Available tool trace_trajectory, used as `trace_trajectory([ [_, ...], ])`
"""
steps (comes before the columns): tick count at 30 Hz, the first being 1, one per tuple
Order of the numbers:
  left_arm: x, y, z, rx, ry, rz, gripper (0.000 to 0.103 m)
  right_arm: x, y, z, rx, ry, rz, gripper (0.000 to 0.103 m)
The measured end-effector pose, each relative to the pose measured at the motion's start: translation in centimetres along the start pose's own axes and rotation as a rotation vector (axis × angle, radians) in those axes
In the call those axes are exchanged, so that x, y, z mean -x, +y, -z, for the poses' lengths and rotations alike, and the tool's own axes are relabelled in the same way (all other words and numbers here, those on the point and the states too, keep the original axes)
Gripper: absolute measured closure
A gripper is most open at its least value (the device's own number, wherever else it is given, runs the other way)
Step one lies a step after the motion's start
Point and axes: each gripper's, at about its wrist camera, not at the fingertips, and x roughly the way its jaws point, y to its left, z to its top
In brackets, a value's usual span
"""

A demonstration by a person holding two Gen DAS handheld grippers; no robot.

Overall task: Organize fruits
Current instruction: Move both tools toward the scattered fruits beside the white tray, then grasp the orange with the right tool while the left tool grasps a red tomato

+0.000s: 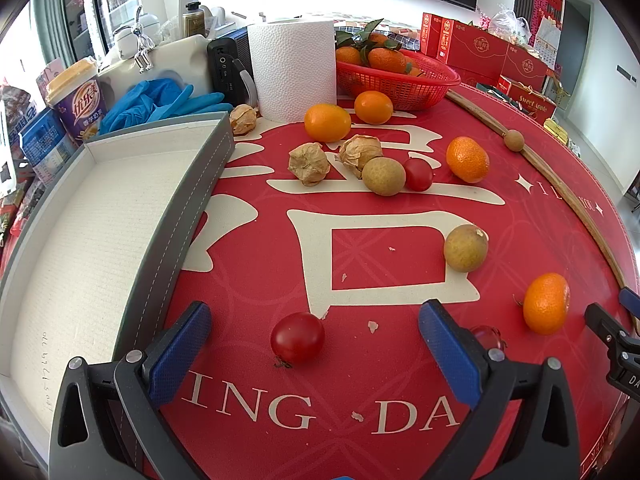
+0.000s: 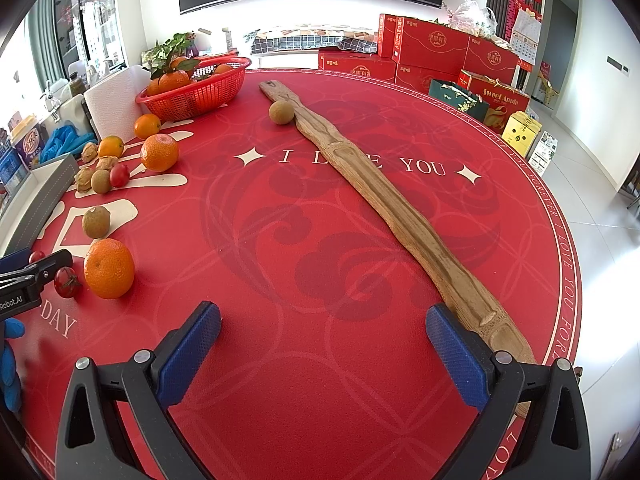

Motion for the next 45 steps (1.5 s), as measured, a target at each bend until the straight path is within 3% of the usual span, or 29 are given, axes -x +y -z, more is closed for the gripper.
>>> trace_trajectory([
  [8,0.0,0.0,0.0,0.0,0.0,0.0,0.0,0.5,0.7,0.2,-0.011,0.035,0.013,0.0],
  [14,0.0,0.0,-0.1,-0.005,0.0,0.004,0.0,1.2,4.5,0.8,0.121,0.081,-0.081,0.0],
  [19,-0.2,0.0,-0.2,-0.011,0.0,0.009,0.0,-0.1,6.6,-1.0,0.19,0.122,-0.126,0.0],
  [25,0.0,0.2,0.0,-0.01,-0.001,0.01,0.001,-1.5,9.4,-2.7,0.257,0.106,-0.174,0.0],
  [28,0.4,0.6,0.2,0.001,-0.008,-0.002,0.011,-1.5,9.9,-2.7,0.276,0.09,-0.19,0.004],
  [29,0.7,0.7,0.3,0.006,-0.013,-0.008,0.023,-1.3,10.0,-2.7,0.282,0.079,-0.194,0.015],
  [30,1.0,1.0,0.4,0.015,-0.026,-0.023,0.044,-1.0,9.9,-2.6,0.288,0.064,-0.201,0.025],
  [31,1.2,1.2,0.4,0.02,-0.032,-0.034,0.055,-0.5,9.9,-2.5,0.292,0.048,-0.211,0.05],
  [32,1.4,1.5,0.4,0.025,-0.031,-0.037,0.077,-0.4,9.8,-2.5,0.294,0.044,-0.209,0.067],
  [33,1.5,1.9,0.4,0.041,-0.026,-0.031,0.082,-0.3,9.5,-2.4,0.284,0.044,-0.201,0.067],
  [36,2.4,2.7,0.5,0.094,-0.019,0.037,0.082,-0.2,8.1,-2.1,0.212,0.04,-0.261,0.067],
  [40,4.0,2.2,0.6,0.07,-0.069,0.023,0.082,-0.2,6.6,-2.2,0.136,0.065,-0.34,0.067],
  [45,5.7,2.4,0.5,0.057,-0.102,0.031,0.081,0.2,6.5,-1.9,0.124,0.064,-0.351,0.067],
])
